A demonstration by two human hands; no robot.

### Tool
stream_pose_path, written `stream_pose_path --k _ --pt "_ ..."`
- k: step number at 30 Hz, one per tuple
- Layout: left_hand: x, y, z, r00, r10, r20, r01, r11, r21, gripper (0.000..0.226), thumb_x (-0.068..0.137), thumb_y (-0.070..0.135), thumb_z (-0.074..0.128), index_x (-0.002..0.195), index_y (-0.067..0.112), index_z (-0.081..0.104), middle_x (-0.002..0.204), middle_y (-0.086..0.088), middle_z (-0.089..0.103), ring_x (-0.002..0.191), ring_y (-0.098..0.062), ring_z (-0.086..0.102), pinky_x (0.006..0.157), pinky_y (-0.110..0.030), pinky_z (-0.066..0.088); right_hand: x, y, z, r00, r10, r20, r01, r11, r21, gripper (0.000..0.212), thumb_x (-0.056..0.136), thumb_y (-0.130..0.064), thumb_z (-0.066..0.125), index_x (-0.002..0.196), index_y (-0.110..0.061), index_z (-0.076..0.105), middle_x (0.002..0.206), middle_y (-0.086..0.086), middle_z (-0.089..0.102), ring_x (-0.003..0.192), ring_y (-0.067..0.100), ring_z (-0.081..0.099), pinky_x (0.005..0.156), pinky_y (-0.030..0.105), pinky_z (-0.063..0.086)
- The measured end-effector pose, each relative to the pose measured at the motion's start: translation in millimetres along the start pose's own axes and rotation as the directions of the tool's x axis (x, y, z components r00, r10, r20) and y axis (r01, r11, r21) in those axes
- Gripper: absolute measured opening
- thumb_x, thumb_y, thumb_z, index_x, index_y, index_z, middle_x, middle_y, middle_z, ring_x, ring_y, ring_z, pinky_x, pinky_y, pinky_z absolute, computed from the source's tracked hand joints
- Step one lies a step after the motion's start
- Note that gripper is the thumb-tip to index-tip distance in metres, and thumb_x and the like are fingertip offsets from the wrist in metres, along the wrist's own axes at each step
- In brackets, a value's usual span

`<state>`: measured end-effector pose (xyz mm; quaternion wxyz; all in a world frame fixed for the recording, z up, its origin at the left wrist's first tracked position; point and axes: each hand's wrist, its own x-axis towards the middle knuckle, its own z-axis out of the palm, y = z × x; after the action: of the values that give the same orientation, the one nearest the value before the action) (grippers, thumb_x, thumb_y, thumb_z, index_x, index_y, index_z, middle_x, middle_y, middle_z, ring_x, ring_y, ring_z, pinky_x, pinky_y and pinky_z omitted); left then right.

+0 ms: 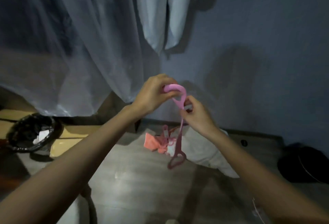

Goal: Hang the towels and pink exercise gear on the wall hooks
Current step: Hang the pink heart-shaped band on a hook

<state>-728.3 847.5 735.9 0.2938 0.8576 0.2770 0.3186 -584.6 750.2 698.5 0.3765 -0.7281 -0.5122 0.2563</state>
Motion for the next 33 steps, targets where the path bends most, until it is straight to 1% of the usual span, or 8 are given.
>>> stream_pose_path --k 6,9,11,14,20,23,26,33 --pt "100.0 102.0 -40.6 0.978 0.196 -0.076 -0.192 0.98 0.05 0.021 0.071 0.028 0.079 0.079 0.012 0.068 0.072 0.004 0.057 0.062 -0.006 0.046 0.06 -0.027 0.039 23.3 -69.6 -92.7 0.987 0.015 -0.158 0.025 0.969 0.245 0.014 0.083 -0.015 0.067 0.071 -0.016 0.061 0.079 0.017 0.066 0.076 0.024 0.06 0.079 0.055 0.055" --pt "139.4 145.1 -59.0 0.967 0.224 -0.121 -0.231 0.972 -0.045 0.029 0.068 0.033 0.082 0.077 0.009 0.067 0.067 -0.005 0.06 0.055 -0.003 0.047 0.051 -0.021 0.039 27.2 -103.5 -139.1 0.978 -0.02 -0.206 0.091 0.935 0.342 0.016 0.087 -0.007 0.062 0.073 -0.015 0.06 0.082 0.015 0.064 0.077 0.023 0.059 0.078 0.046 0.055" --pt "164.2 166.5 -55.8 0.958 0.241 -0.156 -0.253 0.966 -0.061 0.038 0.066 0.039 0.081 0.077 0.005 0.067 0.068 -0.014 0.063 0.055 -0.011 0.051 0.053 -0.032 0.043 31.2 -111.6 -165.9 0.965 -0.041 -0.259 0.133 0.927 0.35 0.016 0.087 -0.007 0.062 0.073 -0.016 0.061 0.082 0.013 0.065 0.075 0.022 0.06 0.074 0.041 0.055" --pt "198.5 192.6 -38.1 0.923 0.327 -0.202 -0.326 0.945 0.042 0.037 0.064 0.045 0.08 0.076 0.013 0.068 0.065 -0.002 0.061 0.058 -0.009 0.047 0.057 -0.027 0.038 43.7 -102.2 -202.3 0.95 -0.03 -0.311 0.155 0.911 0.383 0.004 0.087 -0.009 0.063 0.084 -0.007 0.066 0.084 0.012 0.068 0.073 0.02 0.063 0.072 0.036 0.057" --pt "262.5 229.2 5.9 0.935 0.307 -0.178 -0.326 0.942 -0.084 0.028 0.069 0.026 0.082 0.093 0.018 0.07 0.077 0.01 0.061 0.064 0.016 0.05 0.064 -0.004 0.036 70.0 -73.4 -277.9 0.948 0.012 -0.318 0.121 0.911 0.395 0.014 0.086 -0.008 0.064 0.093 0.003 0.064 0.088 0.016 0.068 0.068 0.02 0.063 0.066 0.031 0.058" --pt "301.4 253.7 25.4 0.939 0.31 -0.147 -0.33 0.933 -0.142 0.034 0.069 0.02 0.082 0.096 0.017 0.061 0.084 0.008 0.058 0.073 0.006 0.051 0.067 -0.01 0.039 89.4 -62.8 -328.1 0.959 -0.023 -0.282 0.127 0.925 0.359 0.003 0.084 -0.007 0.066 0.085 -0.006 0.063 0.088 0.015 0.069 0.073 0.022 0.064 0.073 0.04 0.058" --pt "340.4 288.3 41.3 0.941 0.325 -0.094 -0.336 0.93 -0.15 0.034 0.076 0.01 0.076 0.098 0.014 0.05 0.093 0.002 0.054 0.081 -0.01 0.05 0.07 -0.014 0.039 105.0 -61.5 -385.6 0.944 -0.107 -0.312 0.212 0.921 0.326 0.008 0.086 -0.007 0.063 0.08 -0.011 0.061 0.078 0.01 0.066 0.062 0.012 0.063 0.061 0.028 0.058" --pt "425.5 377.2 49.7 0.967 0.254 -0.033 -0.25 0.912 -0.324 0.031 0.084 -0.003 0.061 0.108 0.012 0.049 0.091 0.007 0.05 0.07 -0.003 0.051 0.059 -0.01 0.046 127.8 -89.3 -522.6 0.856 -0.208 -0.473 0.397 0.851 0.344 0.005 0.093 -0.016 0.056 0.091 -0.011 0.057 0.07 -0.004 0.069 0.053 0.011 0.065 0.054 0.032 0.058"
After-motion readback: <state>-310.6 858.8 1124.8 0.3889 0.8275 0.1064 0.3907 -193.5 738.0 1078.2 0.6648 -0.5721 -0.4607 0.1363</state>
